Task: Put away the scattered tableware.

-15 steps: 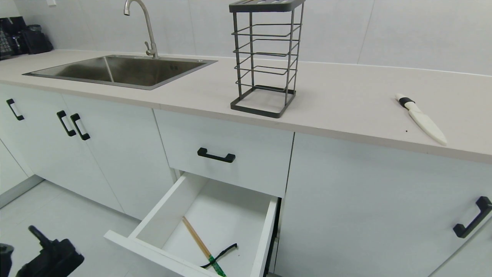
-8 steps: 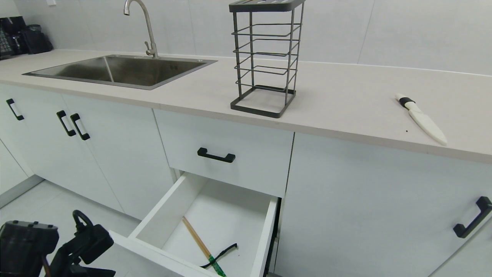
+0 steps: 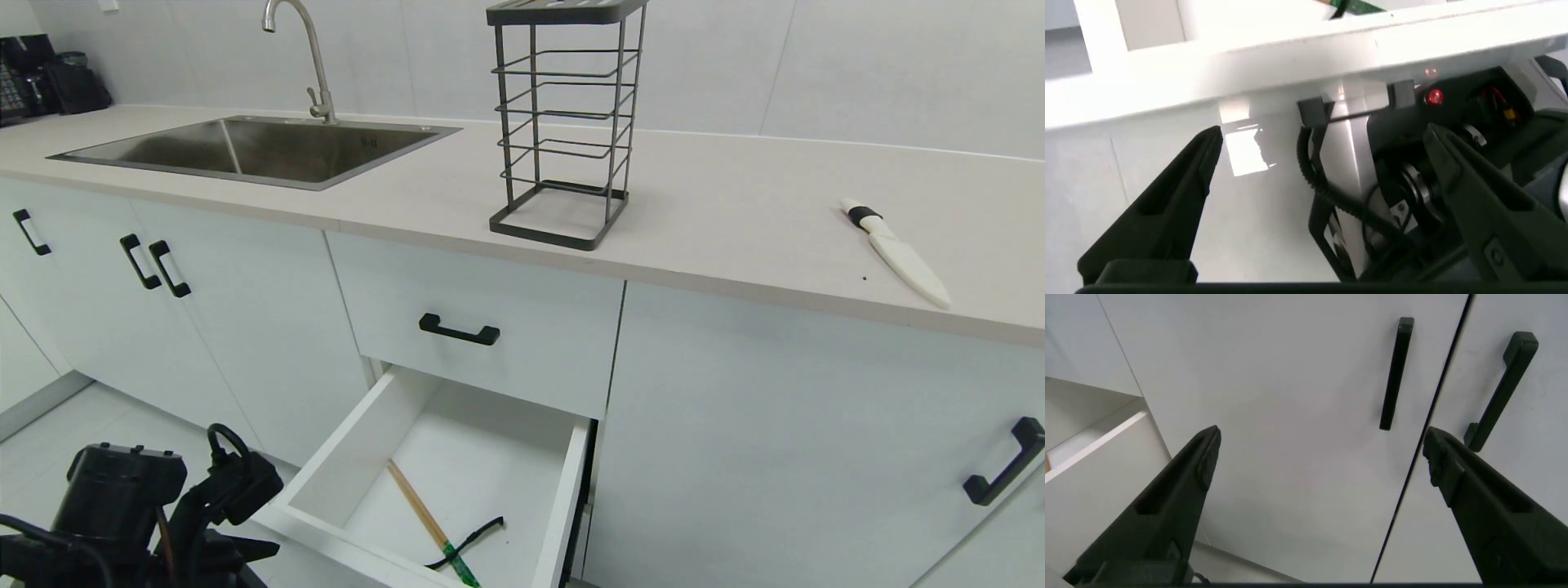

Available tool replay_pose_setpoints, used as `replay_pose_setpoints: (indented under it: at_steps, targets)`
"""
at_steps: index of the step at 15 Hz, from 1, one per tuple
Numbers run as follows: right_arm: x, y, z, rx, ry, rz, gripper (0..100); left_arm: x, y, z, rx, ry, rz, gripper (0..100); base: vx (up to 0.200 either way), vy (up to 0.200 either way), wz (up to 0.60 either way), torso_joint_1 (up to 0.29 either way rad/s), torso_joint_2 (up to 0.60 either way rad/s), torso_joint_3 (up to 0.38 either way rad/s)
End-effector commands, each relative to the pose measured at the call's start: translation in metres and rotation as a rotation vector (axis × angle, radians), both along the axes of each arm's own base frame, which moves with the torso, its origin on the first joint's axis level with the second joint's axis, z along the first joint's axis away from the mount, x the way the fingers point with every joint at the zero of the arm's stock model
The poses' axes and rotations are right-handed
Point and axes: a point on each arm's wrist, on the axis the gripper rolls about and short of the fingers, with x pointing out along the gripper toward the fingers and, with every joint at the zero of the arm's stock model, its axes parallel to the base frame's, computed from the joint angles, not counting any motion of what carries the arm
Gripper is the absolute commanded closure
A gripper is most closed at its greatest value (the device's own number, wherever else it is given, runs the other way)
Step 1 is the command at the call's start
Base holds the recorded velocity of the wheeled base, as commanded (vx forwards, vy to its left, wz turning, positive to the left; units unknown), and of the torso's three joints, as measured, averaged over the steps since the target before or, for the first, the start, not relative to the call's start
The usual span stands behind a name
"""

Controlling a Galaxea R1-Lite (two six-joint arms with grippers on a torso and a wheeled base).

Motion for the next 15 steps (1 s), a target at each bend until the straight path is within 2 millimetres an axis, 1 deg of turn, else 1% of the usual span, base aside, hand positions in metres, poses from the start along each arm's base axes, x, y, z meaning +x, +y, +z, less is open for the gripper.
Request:
replay_pose_setpoints:
  at_steps: [1,6,11,13,15]
  targets:
    - [0.000,0.000,0.000,0.000,0.003,0.001,0,0.003,-0.001,-0.010,0.005,0.033,-0.005,0,0.000,0.000,0.00,0.000,0.00,0.000]
    - [0.000,0.000,0.000,0.000,0.003,0.001,0,0.017,-0.005,-0.019,-0.003,-0.007,-0.012,0,0.000,0.000,0.00,0.000,0.00,0.000]
    - [0.000,0.000,0.000,0.000,0.003,0.001,0,0.035,-0.007,-0.028,-0.016,-0.074,-0.007,0,0.000,0.000,0.00,0.000,0.00,0.000]
    - [0.000,0.000,0.000,0.000,0.003,0.001,0,0.040,-0.008,-0.029,-0.018,-0.086,-0.008,0,0.000,0.000,0.00,0.000,0.00,0.000]
    - [0.000,0.000,0.000,0.000,0.003,0.001,0,0.054,-0.011,-0.027,-0.024,-0.115,-0.006,0,0.000,0.000,0.00,0.000,0.00,0.000]
